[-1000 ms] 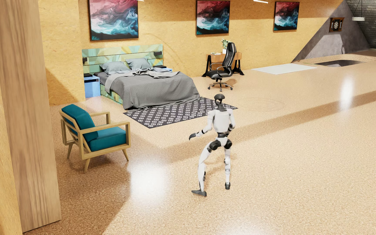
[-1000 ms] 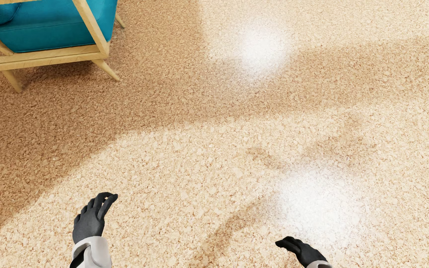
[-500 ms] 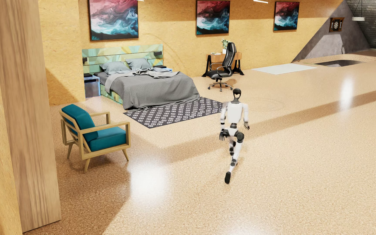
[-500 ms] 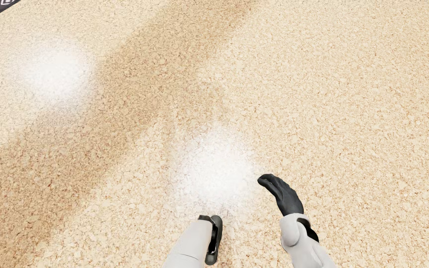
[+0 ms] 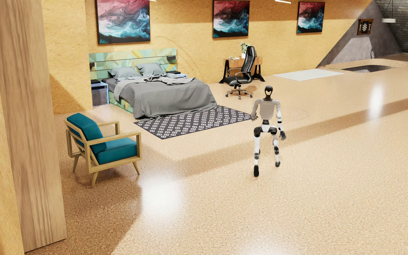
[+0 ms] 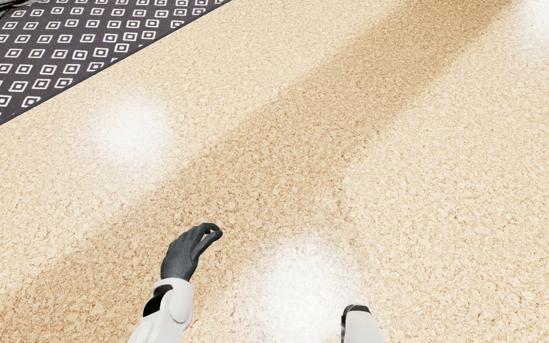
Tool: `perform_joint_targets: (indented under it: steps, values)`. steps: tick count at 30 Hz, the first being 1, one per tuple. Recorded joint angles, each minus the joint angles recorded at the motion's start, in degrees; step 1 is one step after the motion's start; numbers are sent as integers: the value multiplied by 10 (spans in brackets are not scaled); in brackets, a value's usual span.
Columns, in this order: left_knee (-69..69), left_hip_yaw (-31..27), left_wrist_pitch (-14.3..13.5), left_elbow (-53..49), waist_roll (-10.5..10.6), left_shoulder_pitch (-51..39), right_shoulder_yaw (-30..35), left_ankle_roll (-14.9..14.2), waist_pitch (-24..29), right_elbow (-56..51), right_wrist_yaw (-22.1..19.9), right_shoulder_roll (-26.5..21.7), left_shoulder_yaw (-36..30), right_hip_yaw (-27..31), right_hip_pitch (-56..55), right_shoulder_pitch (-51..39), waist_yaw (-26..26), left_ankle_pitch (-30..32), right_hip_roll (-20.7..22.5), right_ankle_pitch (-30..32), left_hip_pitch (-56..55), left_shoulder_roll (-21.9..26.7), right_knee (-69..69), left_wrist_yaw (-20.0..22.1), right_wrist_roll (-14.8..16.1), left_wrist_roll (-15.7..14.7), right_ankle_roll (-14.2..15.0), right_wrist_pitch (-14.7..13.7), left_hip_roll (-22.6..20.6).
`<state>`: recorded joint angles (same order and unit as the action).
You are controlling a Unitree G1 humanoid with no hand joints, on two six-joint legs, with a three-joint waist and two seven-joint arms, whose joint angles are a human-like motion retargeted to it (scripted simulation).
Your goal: Approach the bed
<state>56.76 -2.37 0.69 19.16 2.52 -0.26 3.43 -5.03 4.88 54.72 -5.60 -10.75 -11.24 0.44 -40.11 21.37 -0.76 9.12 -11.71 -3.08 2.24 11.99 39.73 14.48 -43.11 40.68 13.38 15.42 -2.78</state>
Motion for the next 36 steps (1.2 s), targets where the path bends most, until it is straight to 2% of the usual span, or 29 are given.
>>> perform_joint_targets:
  steps: [2, 3, 4, 6, 7, 8, 9, 10, 11, 12, 13, 14, 15, 16, 17, 18, 19, 21, 23, 25, 26, 27, 28, 29, 30, 31, 33, 34, 36]
  values:
    - [176, 68, 57, 89, 29, 33, 58, 3, 4, 35, 35, 16, -31, -50, 70, -82, 10, -47, -1, -72, -159, -24, 24, -32, -75, 59, -16, 30, 32]
    - [195, 97, 78, 156, 38, 39, 71, 12, 3, 17, 33, 22, -58, -82, 125, -120, 16, -76, -5, -92, -238, -32, 1, -65, -91, 92, -15, 14, 32]
    - [172, 125, 87, 226, 44, 44, 60, 20, 1, -20, 7, 27, -86, -119, 188, -151, 21, -105, -6, -104, -307, -35, -32, -111, -78, 114, -13, -19, 41]
    - [43, 150, 71, 347, 50, 59, 11, 36, -7, -101, -65, 34, -119, -188, 314, -202, 34, -146, 15, -111, -414, -21, -111, -221, -3, 132, -7, -95, 56]
    - [-49, 148, 55, 382, 51, 71, -7, 49, -12, -142, -97, 35, -121, -210, 372, -233, 42, -153, 34, -111, -455, -6, -152, -264, 36, 137, -2, -113, 64]
    - [-153, 135, 47, 397, 50, 88, -18, 63, -16, -185, -128, 35, -107, -223, 424, -266, 50, -151, 54, -106, -487, 7, -193, -280, 72, 135, 4, -119, 66]
    - [-249, 122, 58, 404, 46, 108, -22, 75, -19, -235, -155, 37, -71, -226, 473, -291, 58, -150, 74, -95, -509, 12, -227, -260, 107, 121, 7, -124, 68]
    - [-307, 119, 89, 413, 40, 129, -23, 84, -22, -287, -168, 39, -13, -219, 516, -303, 66, -149, 88, -75, -520, 6, -244, -208, 134, 91, 8, -136, 72]
    - [-315, 126, 139, 423, 32, 147, -20, 90, -24, -334, -163, 40, 55, -202, 548, -298, 73, -156, 91, -38, -518, -11, -235, -138, 147, 57, 8, -150, 76]
    - [-281, 145, 191, 428, 21, 162, -12, 116, -27, -370, -145, 36, 116, -176, 562, -280, 80, -143, 78, 24, -505, -39, -188, -72, 134, 31, 6, -156, 79]
    - [-234, 156, 220, 423, 6, 171, -1, 153, -27, -394, -122, 25, 159, -143, 550, -257, 83, -101, 53, 103, -490, -71, -99, -36, 95, 13, -4, -150, 70]
    - [-188, 162, 217, 415, -13, 169, 14, 167, -23, -403, -102, 10, 180, -112, 507, -233, 81, -97, 22, 177, -473, -99, 30, -42, 40, 6, -24, -136, 51]
    - [-154, 172, 198, 409, -32, 151, 30, 173, -17, -394, -83, -1, 173, -72, 432, -213, 75, -127, 5, 199, -452, -115, 167, -68, -9, 17, -46, -118, 26]
    - [-142, 175, 186, 401, -48, 119, 48, 170, -10, -359, -57, -6, 146, -15, 338, -198, 69, -162, 18, 158, -422, -119, 282, -75, -36, 54, -43, -100, -7]
    - [-152, 170, 186, 381, -59, 80, 69, 167, -6, -300, -19, -9, 117, 26, 244, -189, 65, -189, 32, 107, -383, -120, 350, -48, -40, 101, -41, -85, -38]
    - [-176, 155, 180, 347, -66, 42, 91, 166, -4, -225, 33, -14, 106, 43, 158, -181, 63, -209, 34, 64, -336, -128, 366, -11, -40, 127, -55, -74, -67]
    - [-207, 128, 151, 304, -67, 9, 113, 166, -3, -150, 88, -21, 110, 37, 89, -173, 61, -224, 26, 22, -285, -140, 333, 4, -50, 121, -72, -65, -90]
    - [-272, 62, 60, 219, -62, -57, 142, 168, -3, -44, 168, -25, 90, -8, 2, -143, 50, -245, 16, -22, -181, -147, 158, -46, -90, 80, -102, -52, -115]
    - [-335, -13, -5, 127, -57, -123, 122, 164, -5, -23, 166, -9, 20, -28, -21, -97, 33, -254, 39, -29, -73, -117, -99, -64, -100, 98, -72, -53, -114]
    - [-361, -62, -47, 56, -53, -168, 67, 157, -2, -45, 96, 17, -32, -41, -16, -44, 13, -246, 55, -30, 27, -87, -273, -26, -75, 115, -14, -61, -98]
    - [-344, -73, -57, 41, -50, -172, 42, 151, -1, -54, 59, 30, -43, -56, -17, -21, 2, -225, 57, -37, 69, -78, -256, -10, -65, 100, -11, -61, -88]
    - [-308, -81, -55, 38, -42, -162, 23, 133, -2, -57, 32, 45, -50, -55, -22, -5, -9, -183, 65, -27, 97, -69, -184, -4, -60, 74, -40, -56, -75]
    - [-243, -94, -42, 43, -31, -142, 8, 75, -2, -53, 20, 62, -57, -62, -22, 3, -20, -112, 74, 14, 104, -56, -106, -8, -57, 50, -76, -49, -62]
    - [-141, -107, -19, 57, -19, -120, -3, -28, 0, -44, 25, 78, -68, -80, -15, 0, -27, -26, 78, 25, 81, -41, -38, -18, -54, 38, -93, -45, -53]
    - [-17, -105, 11, 85, -6, -99, -8, -88, 4, -33, 42, 88, -80, -100, 1, -16, -34, 41, 82, -14, 24, -30, 7, -32, -58, 38, -117, -42, -44]
    - [95, -87, 46, 133, 6, -81, -8, -84, 7, -25, 60, 90, -93, -120, 35, -43, -38, 47, 89, -55, -55, -28, 22, -46, -72, 42, -131, -41, -28]
    - [199, -62, 115, 277, 26, -55, -6, -24, 9, -36, 51, 83, -125, -150, 141, -108, -34, -37, 119, -106, -223, -34, -26, -97, -110, 56, -137, -41, 8]
    - [186, -42, 127, 350, 32, -41, -9, 4, 8, -52, 24, 79, -154, -155, 199, -140, -28, -70, 137, -118, -295, -31, -66, -144, -117, 74, -139, -49, 24]
    - [61, -6, 88, 438, 39, 7, -14, 37, 3, -94, -18, 69, -206, -144, 301, -206, -10, -129, 173, -137, -406, -7, -133, -235, -100, 113, -140, -93, 42]
